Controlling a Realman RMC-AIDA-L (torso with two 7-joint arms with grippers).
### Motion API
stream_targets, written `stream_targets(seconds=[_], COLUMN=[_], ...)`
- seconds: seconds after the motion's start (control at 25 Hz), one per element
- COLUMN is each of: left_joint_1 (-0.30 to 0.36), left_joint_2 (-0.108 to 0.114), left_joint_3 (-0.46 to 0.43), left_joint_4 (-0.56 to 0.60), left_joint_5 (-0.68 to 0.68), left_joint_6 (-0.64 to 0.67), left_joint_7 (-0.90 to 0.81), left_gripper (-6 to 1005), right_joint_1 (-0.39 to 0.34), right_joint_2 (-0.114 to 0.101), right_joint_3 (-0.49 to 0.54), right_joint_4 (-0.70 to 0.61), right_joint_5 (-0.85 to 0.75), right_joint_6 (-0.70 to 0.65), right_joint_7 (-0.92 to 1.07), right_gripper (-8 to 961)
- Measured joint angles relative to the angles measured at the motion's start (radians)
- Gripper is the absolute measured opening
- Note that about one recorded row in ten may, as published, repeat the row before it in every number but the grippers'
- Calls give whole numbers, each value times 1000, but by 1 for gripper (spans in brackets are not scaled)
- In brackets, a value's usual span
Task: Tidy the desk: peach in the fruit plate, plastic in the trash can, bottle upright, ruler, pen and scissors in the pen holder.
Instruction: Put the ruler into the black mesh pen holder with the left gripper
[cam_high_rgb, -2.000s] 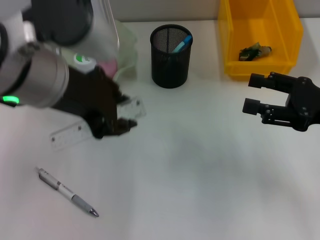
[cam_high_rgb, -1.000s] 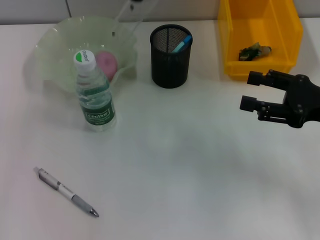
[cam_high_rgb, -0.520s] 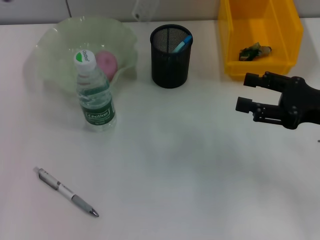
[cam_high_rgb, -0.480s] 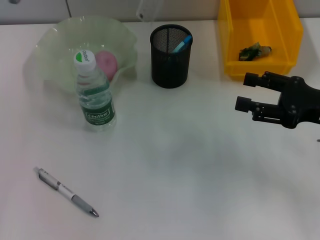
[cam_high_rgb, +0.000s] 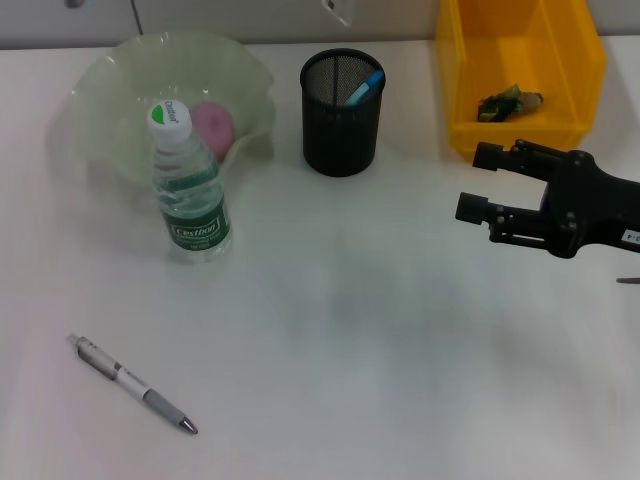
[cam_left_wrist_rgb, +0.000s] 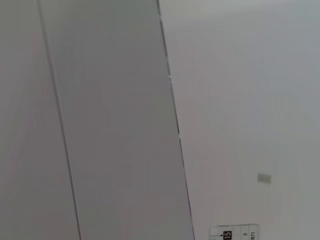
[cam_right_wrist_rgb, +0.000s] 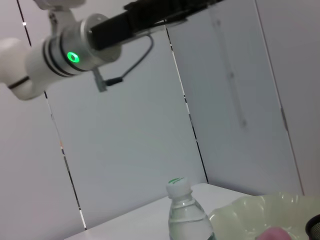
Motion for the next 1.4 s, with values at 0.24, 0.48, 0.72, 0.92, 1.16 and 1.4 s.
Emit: stream_targets(seconds=[0.24, 0.48, 0.72, 0.92, 1.16, 1.4], left_joint_1=[-37, -89, -139, -165, -190, -221], left_joint_2=[-2, -2, -4, -4, -8, -8], left_joint_3=[-18, -18, -9, -11, -1, 6], left_joint_4=[-196, -432, -571, -678, -738, -795], left_joint_5=[-121, -306, -380, -474, -497, -500], left_joint_6=[-54, -93, -109, -109, -126, -139], left_joint_7=[116, 298, 405, 521, 592, 650], left_gripper=[440, 443, 446, 448, 451, 454], right_joint_1=[4, 18, 20, 19, 19, 20], right_joint_2=[0, 0, 0, 0, 0, 0], right_joint_3=[-8, -10, -7, -3, -4, -2], right_joint_4=[9, 34, 42, 54, 66, 73], right_joint_5=[1, 2, 2, 2, 2, 2], right_joint_6=[21, 39, 40, 42, 60, 64], right_joint_7=[-11, -22, -22, -22, -22, -16], right_gripper=[786, 786, 787, 787, 786, 786])
